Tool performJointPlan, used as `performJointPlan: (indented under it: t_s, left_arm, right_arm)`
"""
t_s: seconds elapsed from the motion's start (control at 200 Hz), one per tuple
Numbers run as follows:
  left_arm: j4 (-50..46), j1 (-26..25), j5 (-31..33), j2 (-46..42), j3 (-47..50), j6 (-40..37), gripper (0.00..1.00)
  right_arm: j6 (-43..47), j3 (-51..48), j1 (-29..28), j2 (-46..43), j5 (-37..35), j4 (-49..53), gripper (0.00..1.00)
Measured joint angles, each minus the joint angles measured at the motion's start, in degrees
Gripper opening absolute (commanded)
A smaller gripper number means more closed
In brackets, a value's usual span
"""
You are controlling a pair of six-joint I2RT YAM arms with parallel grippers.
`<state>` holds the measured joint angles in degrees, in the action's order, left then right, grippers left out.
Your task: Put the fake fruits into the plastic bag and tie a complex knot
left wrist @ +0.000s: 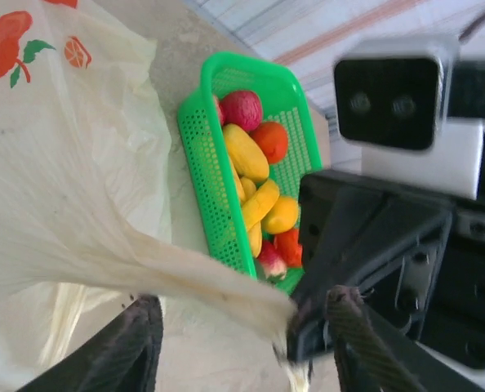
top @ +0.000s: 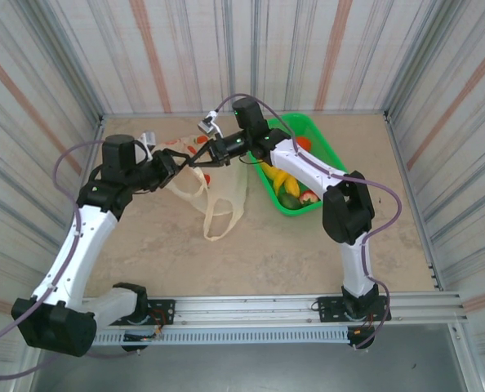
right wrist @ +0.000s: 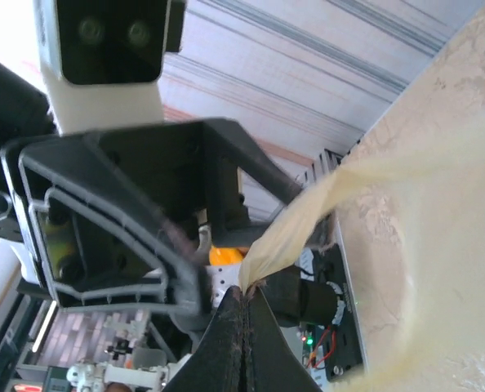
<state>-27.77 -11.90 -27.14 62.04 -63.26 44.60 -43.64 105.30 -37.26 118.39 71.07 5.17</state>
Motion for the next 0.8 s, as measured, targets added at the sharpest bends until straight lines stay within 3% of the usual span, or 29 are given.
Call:
performJointPlan:
  t_s: [0.04, 0.306, 0.511, 0.616, 0.802]
  left_arm:
    - [-1.1, -0.2, -0.6, -1.0, 0.0, -1.2, 0.67]
    - [-2.8, -0.3, -8.1, -8.2, 0.9, -7.2, 0.7]
    - [-2.6, -2.6, -9.6, -10.1, 4.1, -12.4, 0.61]
    - [-1.7, -5.7, -6.9, -7.9, 4.1, -15.0, 0.62]
    - [2.6, -13.9, 5.0, -5.9, 4.2, -20.1, 0.6]
  right_arm:
    - [-1.2, -0.1, 0.1, 0.0, -0.4, -0.9, 0.0]
    - [-8.4, -0.1, 0.4, 0.0, -2.1, -6.9, 0.0]
    - [-10.5, -0.1, 0.0, 0.0, -3.0, -8.9, 0.0]
    - [-11.5, -0.5, -0.4, 0.0, -3.8, -10.1, 0.0]
    - [-13.2, -2.3, -0.6, 0.0, -5.1, -11.9, 0.0]
